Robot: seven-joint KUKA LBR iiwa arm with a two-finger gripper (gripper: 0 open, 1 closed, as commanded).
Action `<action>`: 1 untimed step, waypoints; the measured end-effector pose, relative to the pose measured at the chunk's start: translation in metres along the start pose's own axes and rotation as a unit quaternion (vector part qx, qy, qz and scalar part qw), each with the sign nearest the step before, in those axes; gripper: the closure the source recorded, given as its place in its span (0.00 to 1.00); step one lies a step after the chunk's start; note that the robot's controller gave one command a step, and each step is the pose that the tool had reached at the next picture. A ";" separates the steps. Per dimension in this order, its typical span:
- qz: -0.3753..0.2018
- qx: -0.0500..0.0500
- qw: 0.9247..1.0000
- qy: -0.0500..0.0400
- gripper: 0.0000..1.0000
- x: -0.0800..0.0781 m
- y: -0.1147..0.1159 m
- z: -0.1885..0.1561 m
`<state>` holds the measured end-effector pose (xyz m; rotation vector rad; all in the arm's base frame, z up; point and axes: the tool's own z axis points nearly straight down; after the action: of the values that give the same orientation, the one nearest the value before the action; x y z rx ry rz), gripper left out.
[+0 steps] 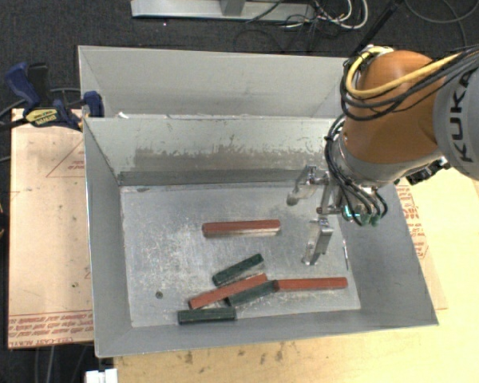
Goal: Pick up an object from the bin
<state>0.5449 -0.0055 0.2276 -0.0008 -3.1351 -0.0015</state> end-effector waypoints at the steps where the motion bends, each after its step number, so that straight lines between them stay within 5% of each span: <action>1: 0.000 0.000 1.000 -0.004 0.00 -0.001 0.000 -0.004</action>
Offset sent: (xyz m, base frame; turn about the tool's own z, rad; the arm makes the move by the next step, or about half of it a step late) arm -0.0626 -0.0147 -0.0829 0.0241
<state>0.5464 -0.0056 0.2312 -0.0008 -3.1424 -0.0015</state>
